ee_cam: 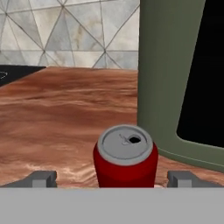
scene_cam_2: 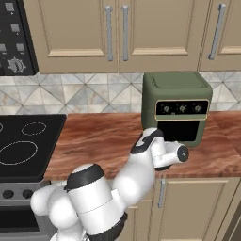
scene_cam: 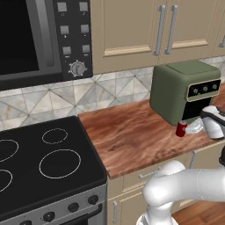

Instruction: Move the drinks to the dining counter.

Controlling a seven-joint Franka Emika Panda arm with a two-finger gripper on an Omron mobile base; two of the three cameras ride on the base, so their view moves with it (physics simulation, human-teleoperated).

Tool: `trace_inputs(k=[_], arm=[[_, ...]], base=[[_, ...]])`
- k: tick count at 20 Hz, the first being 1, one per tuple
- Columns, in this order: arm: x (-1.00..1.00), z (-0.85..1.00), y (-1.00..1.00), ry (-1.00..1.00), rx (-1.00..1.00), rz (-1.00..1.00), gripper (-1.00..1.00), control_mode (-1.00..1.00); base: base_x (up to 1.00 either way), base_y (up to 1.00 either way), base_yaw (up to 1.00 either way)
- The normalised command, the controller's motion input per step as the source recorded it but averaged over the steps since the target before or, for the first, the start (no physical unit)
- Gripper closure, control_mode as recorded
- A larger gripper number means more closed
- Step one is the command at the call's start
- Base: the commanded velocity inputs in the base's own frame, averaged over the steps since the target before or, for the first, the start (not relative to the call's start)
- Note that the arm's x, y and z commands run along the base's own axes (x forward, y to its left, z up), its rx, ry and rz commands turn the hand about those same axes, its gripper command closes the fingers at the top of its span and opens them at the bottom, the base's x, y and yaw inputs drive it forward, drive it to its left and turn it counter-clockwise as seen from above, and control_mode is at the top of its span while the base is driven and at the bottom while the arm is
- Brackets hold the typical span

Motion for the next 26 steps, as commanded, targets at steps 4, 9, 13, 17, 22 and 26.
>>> trace_inputs(k=[4, 9, 13, 17, 22, 26], arm=[[0.28, -0.18, -0.15, 0.03, 0.0, 0.0, -1.0, -1.0], [0.21, -0.18, -0.05, 0.03, 0.0, 0.0, -1.0, -1.0], [0.03, -0.13, 0.0, 0.01, 0.0, 0.0, -1.0, -1.0], [0.02, -0.09, 0.0, 0.0, 0.0, 0.0, -1.0, -1.0], [0.0, -0.03, 0.01, 0.0, 0.0, 0.0, -1.0, -1.0], [0.0, 0.0, 0.1, 0.0, 0.0, 0.0, -1.0, -1.0]], base=[[0.0, 0.0, 0.0], [0.0, 0.0, 0.0], [0.0, 0.0, 0.0], [0.0, 0.0, 0.0], [0.0, 0.0, 0.0], [0.0, 0.0, 0.0]])
